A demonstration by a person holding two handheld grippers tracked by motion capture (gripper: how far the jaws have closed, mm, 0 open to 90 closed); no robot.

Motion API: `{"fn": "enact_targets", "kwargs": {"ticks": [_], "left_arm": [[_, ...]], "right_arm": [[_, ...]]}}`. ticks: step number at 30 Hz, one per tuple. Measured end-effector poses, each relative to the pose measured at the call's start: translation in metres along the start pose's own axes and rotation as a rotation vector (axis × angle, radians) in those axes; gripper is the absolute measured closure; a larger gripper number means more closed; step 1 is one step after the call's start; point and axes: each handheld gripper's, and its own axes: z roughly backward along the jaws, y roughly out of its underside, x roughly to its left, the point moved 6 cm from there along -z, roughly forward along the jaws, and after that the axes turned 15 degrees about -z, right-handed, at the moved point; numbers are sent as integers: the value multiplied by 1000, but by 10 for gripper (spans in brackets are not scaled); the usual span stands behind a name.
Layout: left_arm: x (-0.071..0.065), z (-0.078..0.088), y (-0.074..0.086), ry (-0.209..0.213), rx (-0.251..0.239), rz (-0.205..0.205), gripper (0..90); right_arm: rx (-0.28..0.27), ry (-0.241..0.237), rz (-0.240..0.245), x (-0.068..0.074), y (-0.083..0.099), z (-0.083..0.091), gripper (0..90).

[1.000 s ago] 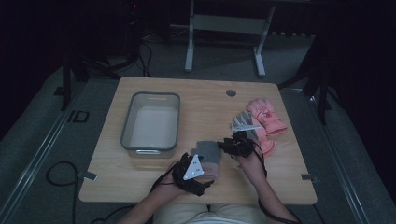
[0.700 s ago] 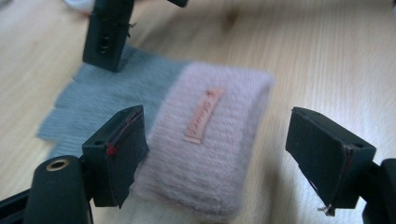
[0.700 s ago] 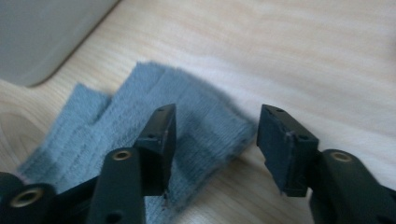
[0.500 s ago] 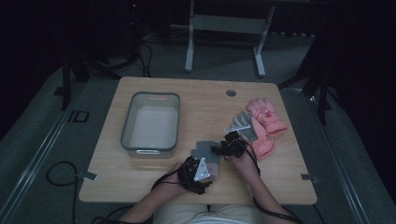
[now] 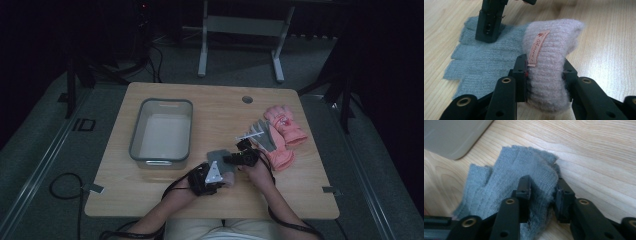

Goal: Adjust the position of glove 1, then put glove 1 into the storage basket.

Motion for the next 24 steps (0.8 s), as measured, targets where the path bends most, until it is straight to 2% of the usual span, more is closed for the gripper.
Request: {"fn": "enact_targets", "kwargs": {"ticks": [4,6,8,12,20,24], "left_arm": [[2,2,-2,21,12,14,681],[3,5,-4,20,25,-6,683],[5,9,-7,21,20,0,683],[10,18,-15,13,17,-16,685],[30,43,-35,5,4,-46,686],[42,58,-43,-4,3,-57,687]], "right_arm": [[-27,-24,-7,3,-1,5,741],[-38,-39,-12,5,-3,9,743],[-47,-50,-8,8,-5,14,744],[-73,-56,9,14,-11,25,747],[-132,-90,20,26,-30,53,749],[-153,-86,52,38,-43,64,749]]}}
